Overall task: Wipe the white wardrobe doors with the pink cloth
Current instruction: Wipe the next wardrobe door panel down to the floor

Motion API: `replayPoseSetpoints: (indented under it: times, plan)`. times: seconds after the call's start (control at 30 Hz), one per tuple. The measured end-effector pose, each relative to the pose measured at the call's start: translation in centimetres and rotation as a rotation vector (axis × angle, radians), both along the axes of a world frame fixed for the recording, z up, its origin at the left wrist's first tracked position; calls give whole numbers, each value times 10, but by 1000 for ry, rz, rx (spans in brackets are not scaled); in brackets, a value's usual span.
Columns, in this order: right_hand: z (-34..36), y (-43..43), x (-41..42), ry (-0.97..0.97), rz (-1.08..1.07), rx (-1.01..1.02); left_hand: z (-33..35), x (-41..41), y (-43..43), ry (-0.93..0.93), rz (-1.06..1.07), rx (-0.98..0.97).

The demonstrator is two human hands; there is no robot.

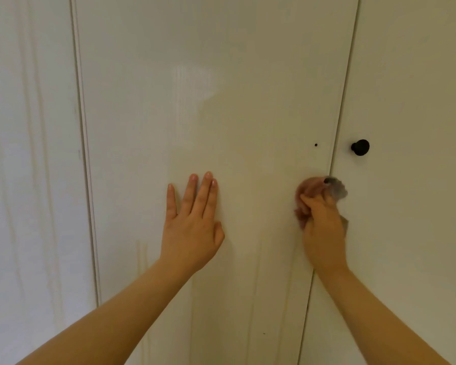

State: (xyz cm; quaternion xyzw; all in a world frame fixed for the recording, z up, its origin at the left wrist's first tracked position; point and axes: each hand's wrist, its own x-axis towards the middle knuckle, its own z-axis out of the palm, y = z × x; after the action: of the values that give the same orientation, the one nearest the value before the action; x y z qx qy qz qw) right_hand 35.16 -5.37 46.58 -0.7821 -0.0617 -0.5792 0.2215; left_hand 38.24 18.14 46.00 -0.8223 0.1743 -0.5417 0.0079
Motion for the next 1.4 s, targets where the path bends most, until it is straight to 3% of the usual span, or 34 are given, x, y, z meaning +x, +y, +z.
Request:
replayPoseSetpoints:
  times: [0.07, 0.17, 0.23, 0.4, 0.6, 0.7, 0.83, 1.03, 1.23, 1.4]
  plan:
    - [-21, 26, 1, 89, -17, 61, -1, 0, -1, 17, 1, -14]
    - [-70, 46, -1, 64, 73, -258, -1, 1, 4, 7, -7, 4]
    - [-52, 30, 4, 37, 138, -325, 0, 1, 7, 2, -14, 14]
    - [36, 33, 15, -51, 77, 7, 0, 1, 2, 22, -10, -11]
    - [-74, 49, -4, -27, -7, -60, 7, -7, 13, 45, -58, 34]
    - [-52, 35, -5, -36, 15, -102, 6, -16, 8, 40, -73, 38]
    - [-4, 31, 1, 27, 5, 108, -4, -24, -12, 38, -99, -16]
    - [-106, 57, -16, 161, 73, 307, -25, -28, -32, 55, -193, -128]
    - [-22, 42, -5, 90, 13, 378, -32, -25, -44, 111, -151, -183]
    - [-93, 59, -20, 106, 18, 274, -45, -24, -46, 141, -87, -211]
